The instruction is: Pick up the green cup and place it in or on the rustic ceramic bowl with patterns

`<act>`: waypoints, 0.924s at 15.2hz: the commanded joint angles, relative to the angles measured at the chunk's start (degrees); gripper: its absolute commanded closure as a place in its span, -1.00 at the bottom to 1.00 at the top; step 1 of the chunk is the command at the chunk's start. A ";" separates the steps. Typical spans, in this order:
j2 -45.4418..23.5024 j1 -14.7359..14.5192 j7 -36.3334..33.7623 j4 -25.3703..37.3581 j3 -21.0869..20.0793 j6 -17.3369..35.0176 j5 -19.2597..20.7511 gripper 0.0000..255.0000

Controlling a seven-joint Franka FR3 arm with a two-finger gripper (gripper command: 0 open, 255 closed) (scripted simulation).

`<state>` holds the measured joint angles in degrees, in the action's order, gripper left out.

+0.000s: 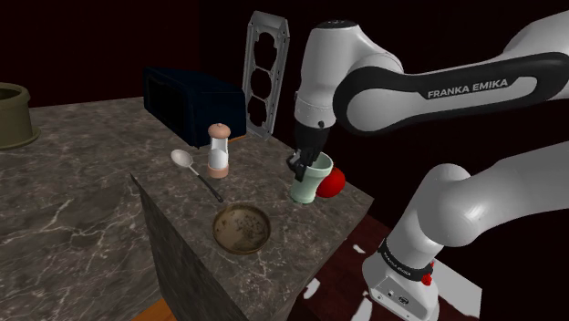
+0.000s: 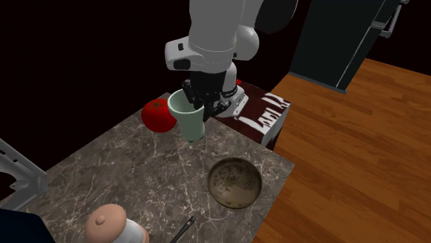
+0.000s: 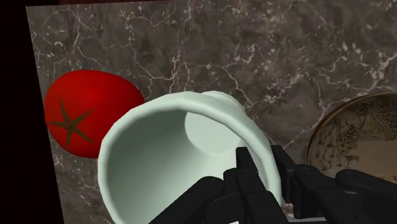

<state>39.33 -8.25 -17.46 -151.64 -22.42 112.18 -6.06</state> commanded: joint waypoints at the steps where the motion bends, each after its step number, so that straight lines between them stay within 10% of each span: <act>1: 0.67 -0.03 0.20 1.15 0.36 -1.81 0.11 1.00; 9: 1.86 0.26 0.92 6.49 1.63 -8.28 0.84 1.00; 14: -6.08 0.33 -5.53 15.36 -4.28 -9.23 -0.19 1.00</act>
<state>34.64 -7.96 -21.74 -138.37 -25.66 103.62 -6.15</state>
